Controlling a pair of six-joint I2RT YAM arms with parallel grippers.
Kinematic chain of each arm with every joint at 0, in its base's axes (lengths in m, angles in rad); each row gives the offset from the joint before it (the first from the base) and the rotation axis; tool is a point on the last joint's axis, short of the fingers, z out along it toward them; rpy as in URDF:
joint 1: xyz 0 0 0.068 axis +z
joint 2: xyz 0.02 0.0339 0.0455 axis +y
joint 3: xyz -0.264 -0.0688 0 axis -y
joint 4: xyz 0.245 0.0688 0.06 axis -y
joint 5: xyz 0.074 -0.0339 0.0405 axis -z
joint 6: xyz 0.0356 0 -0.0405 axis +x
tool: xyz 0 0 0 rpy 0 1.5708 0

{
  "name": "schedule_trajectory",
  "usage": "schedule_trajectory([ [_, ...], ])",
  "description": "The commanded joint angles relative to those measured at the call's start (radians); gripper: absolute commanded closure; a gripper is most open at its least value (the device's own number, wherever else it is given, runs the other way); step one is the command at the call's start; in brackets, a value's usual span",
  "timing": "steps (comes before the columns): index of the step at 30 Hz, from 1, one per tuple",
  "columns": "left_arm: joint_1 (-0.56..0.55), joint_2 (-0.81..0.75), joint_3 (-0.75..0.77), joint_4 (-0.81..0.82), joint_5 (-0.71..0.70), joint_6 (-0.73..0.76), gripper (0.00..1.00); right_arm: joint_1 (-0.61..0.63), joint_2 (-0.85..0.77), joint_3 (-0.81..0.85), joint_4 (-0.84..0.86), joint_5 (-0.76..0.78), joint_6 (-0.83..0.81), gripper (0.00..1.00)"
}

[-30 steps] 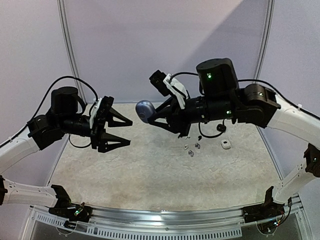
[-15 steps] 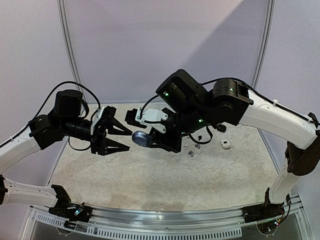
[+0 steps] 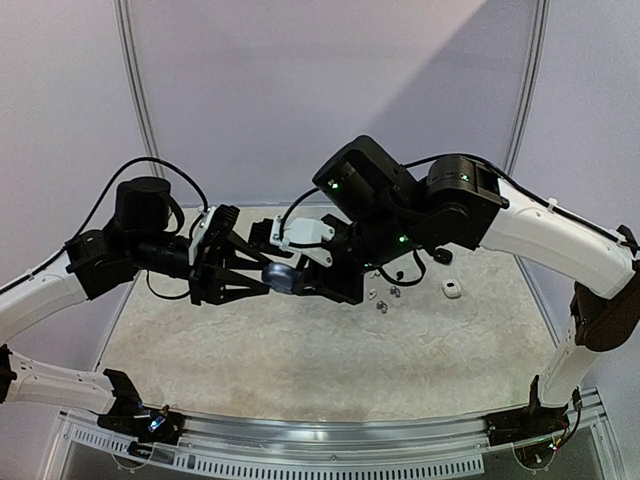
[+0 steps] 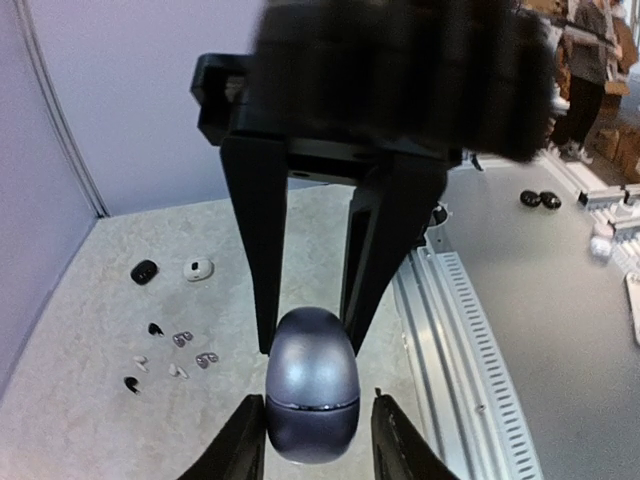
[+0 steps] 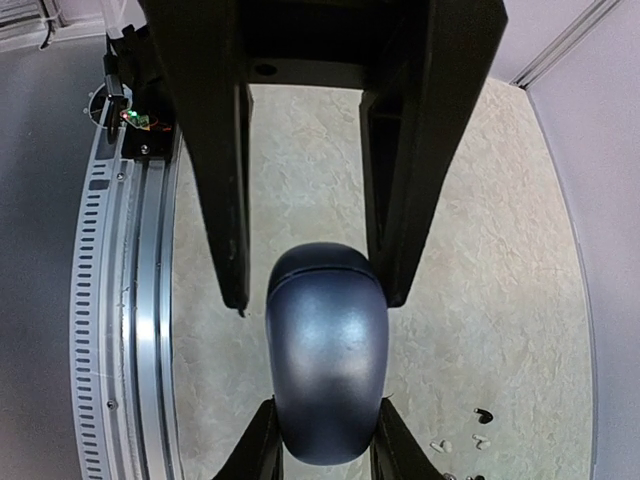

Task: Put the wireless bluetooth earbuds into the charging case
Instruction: Pass from the right arm to the left, then pass from the left arm to the right

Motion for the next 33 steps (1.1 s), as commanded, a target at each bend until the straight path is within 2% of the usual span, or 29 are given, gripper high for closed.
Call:
schedule_trajectory([
  [1, -0.016, 0.008, -0.016, 0.024, 0.005, -0.035, 0.70, 0.004, -0.005, 0.026, 0.033, -0.015, -0.013, 1.00],
  [6, -0.022, 0.015, -0.018, 0.033, 0.027, -0.055, 0.87, 0.004, -0.005, 0.026, 0.040, -0.019, -0.020, 1.00],
  [8, -0.021, 0.016, -0.018, 0.037, 0.029, -0.067, 1.00, 0.004, -0.004, 0.025, 0.046, -0.022, -0.014, 1.00],
  [10, -0.021, 0.011, -0.023, 0.042, 0.017, -0.097, 1.00, 0.004, -0.007, 0.019, 0.059, -0.022, -0.003, 1.00],
  [11, -0.019, 0.004, -0.026, 0.055, 0.005, -0.126, 1.00, 0.003, -0.012, 0.008, 0.077, -0.010, 0.003, 0.95],
  [12, -0.015, -0.002, -0.030, 0.070, -0.003, -0.172, 1.00, 0.003, -0.017, -0.008, 0.100, 0.009, 0.022, 0.83],
  [13, -0.005, -0.010, -0.035, 0.088, -0.005, -0.210, 1.00, 0.000, -0.035, -0.032, 0.128, 0.019, 0.041, 0.65],
  [14, 0.000, -0.021, -0.042, 0.117, -0.006, -0.251, 1.00, -0.006, -0.050, -0.063, 0.163, 0.014, 0.056, 0.56],
  [15, 0.008, -0.035, -0.052, 0.153, -0.010, -0.293, 1.00, -0.016, -0.075, -0.103, 0.207, 0.001, 0.083, 0.41],
  [16, 0.015, -0.048, -0.064, 0.193, -0.020, -0.338, 1.00, -0.025, -0.114, -0.154, 0.258, -0.009, 0.103, 0.34],
  [19, 0.032, -0.072, -0.101, 0.333, -0.052, -0.471, 1.00, -0.067, -0.217, -0.346, 0.468, -0.093, 0.185, 0.26],
  [22, 0.040, -0.087, -0.134, 0.474, -0.065, -0.607, 1.00, -0.107, -0.356, -0.541, 0.717, -0.183, 0.281, 0.24],
  [25, 0.040, -0.100, -0.178, 0.603, -0.086, -0.714, 1.00, -0.120, -0.452, -0.678, 0.937, -0.191, 0.380, 0.21],
  [27, 0.040, -0.113, -0.212, 0.670, -0.117, -0.759, 1.00, -0.119, -0.468, -0.733, 1.072, -0.171, 0.439, 0.06],
  [28, 0.040, -0.120, -0.228, 0.698, -0.134, -0.775, 1.00, -0.120, -0.465, -0.752, 1.123, -0.177, 0.469, 0.02],
  [30, 0.042, -0.128, -0.245, 0.729, -0.154, -0.797, 1.00, -0.119, -0.438, -0.759, 1.198, -0.206, 0.502, 0.01],
  [33, 0.042, -0.134, -0.258, 0.777, -0.170, -0.834, 1.00, -0.119, -0.391, -0.724, 1.217, -0.247, 0.520, 0.03],
])
